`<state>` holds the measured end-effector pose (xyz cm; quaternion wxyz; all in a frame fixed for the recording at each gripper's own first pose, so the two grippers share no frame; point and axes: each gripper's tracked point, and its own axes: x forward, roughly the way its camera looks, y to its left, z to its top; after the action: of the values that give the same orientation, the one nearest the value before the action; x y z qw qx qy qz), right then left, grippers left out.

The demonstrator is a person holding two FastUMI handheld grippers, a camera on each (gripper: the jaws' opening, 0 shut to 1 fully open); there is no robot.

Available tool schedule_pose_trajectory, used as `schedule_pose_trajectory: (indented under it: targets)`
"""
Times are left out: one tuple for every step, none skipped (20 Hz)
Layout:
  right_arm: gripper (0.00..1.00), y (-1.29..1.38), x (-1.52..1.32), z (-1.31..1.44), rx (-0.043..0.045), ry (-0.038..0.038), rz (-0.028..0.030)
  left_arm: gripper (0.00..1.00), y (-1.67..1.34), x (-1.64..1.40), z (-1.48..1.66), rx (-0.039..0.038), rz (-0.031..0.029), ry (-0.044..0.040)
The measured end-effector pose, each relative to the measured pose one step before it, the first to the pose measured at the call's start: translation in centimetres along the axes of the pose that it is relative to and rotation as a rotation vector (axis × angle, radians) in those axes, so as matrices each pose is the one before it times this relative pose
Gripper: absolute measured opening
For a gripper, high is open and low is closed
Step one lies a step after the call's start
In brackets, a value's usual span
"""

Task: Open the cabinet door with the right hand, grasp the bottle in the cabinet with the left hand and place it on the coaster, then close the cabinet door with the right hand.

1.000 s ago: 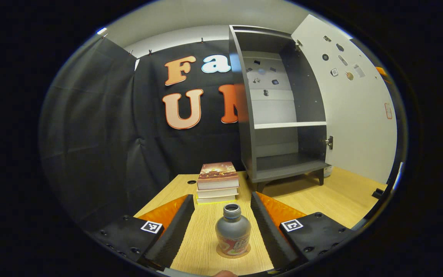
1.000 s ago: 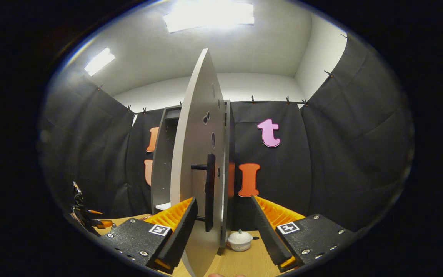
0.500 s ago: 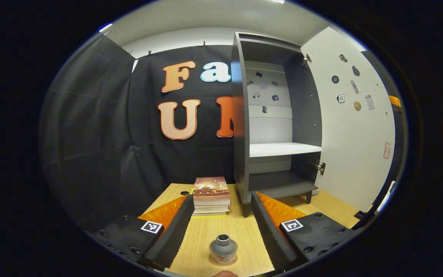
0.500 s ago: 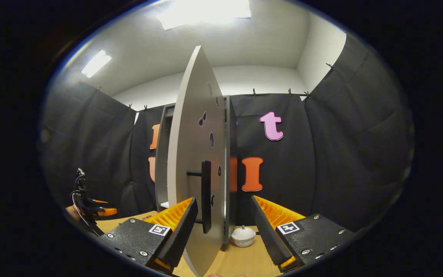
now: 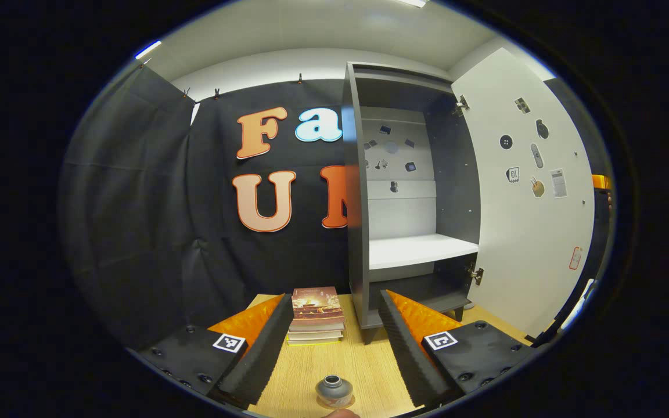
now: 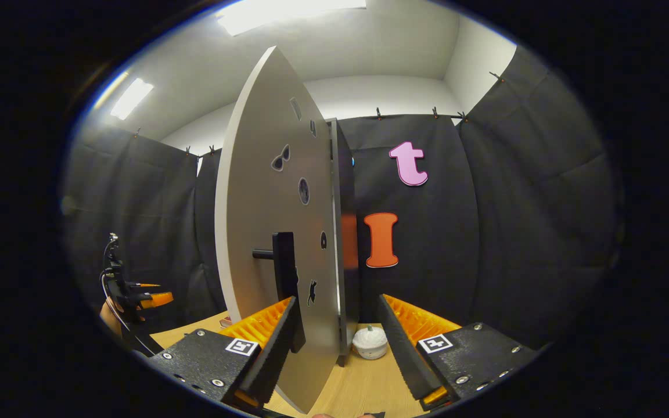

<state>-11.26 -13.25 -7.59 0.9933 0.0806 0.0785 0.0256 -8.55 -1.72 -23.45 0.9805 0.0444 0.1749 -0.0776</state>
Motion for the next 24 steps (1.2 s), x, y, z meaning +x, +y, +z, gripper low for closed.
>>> schedule_pose_trajectory:
  targets:
    - [0.85,0.145,0.079,0.057,-0.00696,-0.00344,0.00582,0.96,-0.287,-0.031,0.060,0.00753,-0.00636,0.00263]
    - [0.84,0.269,-0.072,-0.060,-0.01006,-0.00280,0.00894,0.96,-0.167,0.084,0.077,0.00937,-0.00402,-0.00025]
    - [0.84,0.384,-0.126,0.146,-0.01743,-0.00559,0.01091,0.96,-0.125,0.068,0.075,0.00914,-0.00256,-0.00354]
    - [0.83,0.210,-0.070,0.038,-0.01646,-0.00547,0.00710,0.96,-0.316,0.074,-0.014,0.00532,-0.00877,-0.00291]
    - [0.83,0.171,0.031,0.059,-0.00977,-0.00089,0.00385,0.96,-0.219,0.069,-0.130,0.00094,-0.00575,0.00014]
    - [0.83,0.200,0.050,0.039,-0.00291,0.00072,0.00153,0.96,-0.250,0.118,-0.037,-0.00042,-0.00705,0.00028]
    - [0.83,0.254,0.081,-0.028,0.00099,0.00456,0.00449,0.96,-0.052,0.158,0.090,-0.00066,-0.00303,-0.00070]
    - [0.83,0.359,0.029,-0.072,0.00647,0.00425,0.00878,0.96,0.023,0.107,0.203,-0.00304,-0.00108,-0.00179]
    - [0.83,0.725,-0.022,-0.175,0.00663,0.00591,0.01512,0.96,0.015,0.002,0.285,-0.00542,-0.00409,-0.00570]
    - [0.83,0.631,-0.103,-0.258,-0.00231,0.00275,0.02303,0.96,0.113,0.019,0.303,-0.00407,0.00037,-0.00746]
    - [0.83,0.566,-0.130,-0.052,-0.00479,-0.00299,0.02429,0.96,0.172,0.018,0.298,-0.00259,-0.00037,-0.00663]
    - [0.82,0.402,0.044,-0.104,-0.00132,-0.00075,0.01952,0.96,0.107,0.136,0.216,-0.00128,0.00073,-0.00548]
    - [0.82,0.395,0.257,-0.051,-0.00069,-0.00096,0.01581,0.96,0.074,-0.069,0.188,0.00057,0.00024,-0.00206]
    - [0.82,0.383,0.151,0.000,0.00041,-0.00448,0.01438,0.96,0.045,0.029,0.148,0.00332,-0.00074,-0.00422]
    - [0.82,0.403,0.210,-0.033,-0.00022,-0.00243,0.01506,0.96,0.130,0.109,0.183,0.00435,0.00193,-0.00487]
    - [0.82,0.438,0.340,0.042,0.00145,-0.00421,0.01536,0.96,0.046,0.022,0.138,0.00346,0.00104,-0.00395]
    - [0.82,0.437,0.181,-0.056,0.00089,-0.00501,0.01707,0.96,0.134,-0.074,0.012,0.00093,0.00168,-0.00419]
    - [0.82,0.421,0.107,-0.050,0.00128,-0.00588,0.01791,0.96,0.056,0.012,0.052,0.00027,-0.00012,-0.00191]
    - [0.82,0.277,0.325,-0.024,0.00327,-0.00436,0.01779,0.96,0.183,-0.016,0.142,0.00130,0.00073,-0.00315]
    - [0.83,0.231,0.212,0.022,0.00429,-0.00304,0.01651,0.96,0.226,0.044,0.117,0.00036,0.00410,-0.00358]
    - [0.83,0.349,0.357,-0.102,0.00575,-0.00292,0.01511,0.96,0.052,-0.018,-0.023,-0.00037,0.00050,-0.00117]
    - [0.83,0.289,0.258,-0.021,0.00376,-0.00298,0.01484,0.96,0.219,0.097,0.044,-0.00281,0.00182,-0.00213]
    - [0.82,0.147,0.332,0.002,0.00311,-0.00372,0.01456,0.96,0.091,-0.033,0.052,-0.00193,-0.00254,0.00002]
    - [0.82,0.041,0.365,0.085,0.00301,-0.00378,0.01391,0.96,0.209,-0.015,0.043,-0.00172,0.00309,-0.00290]
